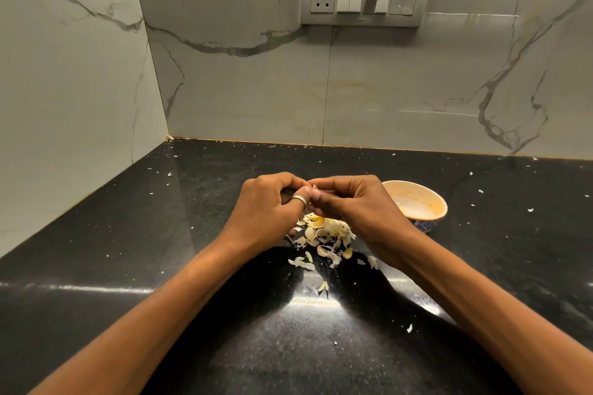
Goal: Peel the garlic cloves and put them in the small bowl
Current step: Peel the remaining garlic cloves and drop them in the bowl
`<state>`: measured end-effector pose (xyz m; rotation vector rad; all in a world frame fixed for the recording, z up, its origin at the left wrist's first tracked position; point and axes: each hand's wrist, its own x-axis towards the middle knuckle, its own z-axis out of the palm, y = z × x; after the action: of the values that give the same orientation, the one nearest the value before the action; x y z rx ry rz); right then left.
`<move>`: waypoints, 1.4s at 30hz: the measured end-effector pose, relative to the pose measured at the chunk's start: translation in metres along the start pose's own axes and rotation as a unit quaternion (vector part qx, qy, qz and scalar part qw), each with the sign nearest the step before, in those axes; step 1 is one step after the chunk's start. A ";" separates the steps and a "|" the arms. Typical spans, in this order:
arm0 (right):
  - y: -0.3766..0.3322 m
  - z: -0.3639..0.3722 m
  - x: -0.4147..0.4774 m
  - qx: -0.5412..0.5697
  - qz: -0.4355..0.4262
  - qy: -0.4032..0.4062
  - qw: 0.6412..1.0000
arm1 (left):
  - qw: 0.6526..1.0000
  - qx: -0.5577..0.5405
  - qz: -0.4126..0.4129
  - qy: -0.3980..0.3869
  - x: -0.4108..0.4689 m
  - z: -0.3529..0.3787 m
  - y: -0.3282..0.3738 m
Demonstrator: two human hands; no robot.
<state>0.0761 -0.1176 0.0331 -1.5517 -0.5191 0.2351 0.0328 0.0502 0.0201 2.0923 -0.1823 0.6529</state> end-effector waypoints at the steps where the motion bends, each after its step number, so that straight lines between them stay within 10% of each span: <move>1: 0.000 0.000 0.000 0.000 -0.001 0.001 1.000 | 1.000 -0.001 0.000 -0.001 0.000 0.000 0.000; 42: 0.001 0.001 -0.001 -0.023 -0.002 0.032 0.999 | 0.971 0.206 0.120 0.003 -0.003 0.001 -0.006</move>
<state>0.0752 -0.1174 0.0321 -1.5979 -0.4799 0.1709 0.0328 0.0521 0.0133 2.4901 -0.3210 0.9034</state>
